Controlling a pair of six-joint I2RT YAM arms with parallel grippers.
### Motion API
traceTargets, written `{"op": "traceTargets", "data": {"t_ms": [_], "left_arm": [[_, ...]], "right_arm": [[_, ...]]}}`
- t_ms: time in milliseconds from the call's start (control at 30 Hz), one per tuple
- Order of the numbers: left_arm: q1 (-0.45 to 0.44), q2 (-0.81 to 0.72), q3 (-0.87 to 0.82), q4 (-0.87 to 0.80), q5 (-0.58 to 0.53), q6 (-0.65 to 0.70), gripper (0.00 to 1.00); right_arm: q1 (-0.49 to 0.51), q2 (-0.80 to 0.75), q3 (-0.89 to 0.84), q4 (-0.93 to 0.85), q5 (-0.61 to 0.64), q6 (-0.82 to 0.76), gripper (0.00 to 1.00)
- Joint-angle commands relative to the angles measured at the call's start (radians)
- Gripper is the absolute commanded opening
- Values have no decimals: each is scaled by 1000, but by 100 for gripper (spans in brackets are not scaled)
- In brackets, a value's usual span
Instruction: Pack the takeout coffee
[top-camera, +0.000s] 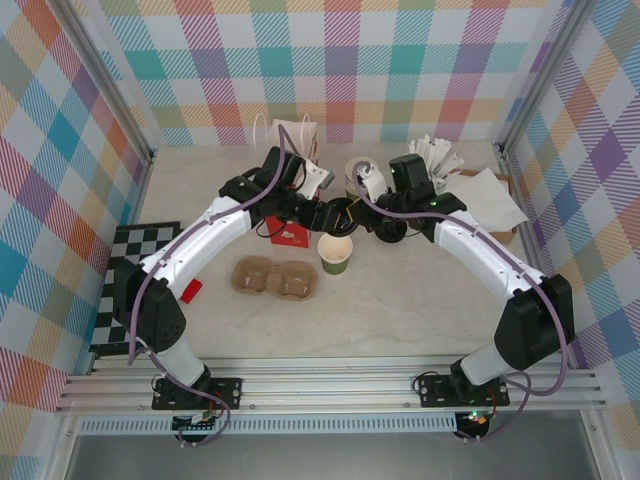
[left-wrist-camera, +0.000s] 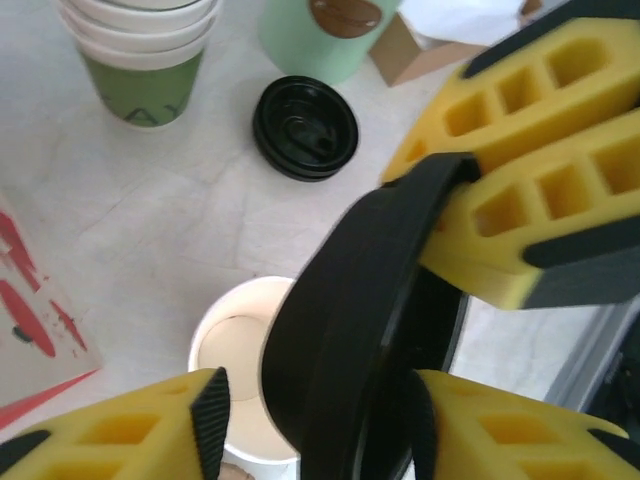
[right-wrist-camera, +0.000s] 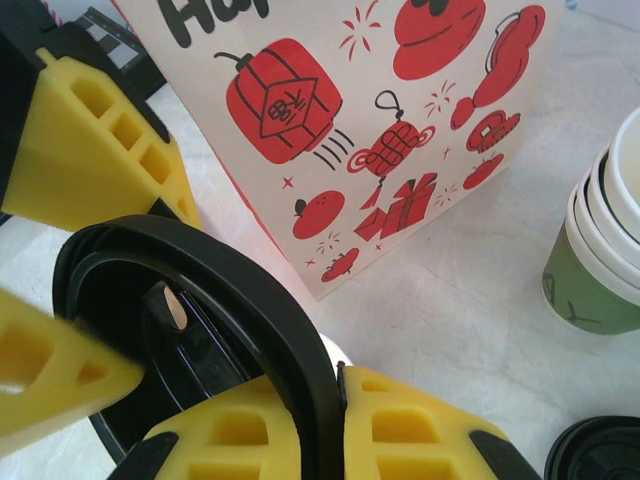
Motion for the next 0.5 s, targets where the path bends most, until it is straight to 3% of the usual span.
{"op": "traceTargets", "data": {"t_ms": [0,100,200,267,333,400,467], "left_arm": [[-21,-39,-28,31,-104,-1,42],[-44,-45,-48,41,-186,0,30],[-44,-73,-84,85,-199,-18,23],[-44,-81,-93,97,-190,-32,17],[-44,-81,-99,101,-181,-50,9],[-43,-79,-103,108,-176,-80,2],[-44,-77,-103,115,-175,-125,0]], "right_arm": [[11,18,52,-87,-3,3,0],[17,21,60,-93,-21,27,0],[17,24,75,-105,-25,41,0],[15,20,73,-88,-44,114,6],[14,1,48,-27,-70,180,19],[14,-25,12,45,-85,259,50],[13,-56,-39,128,-63,352,58]]}}
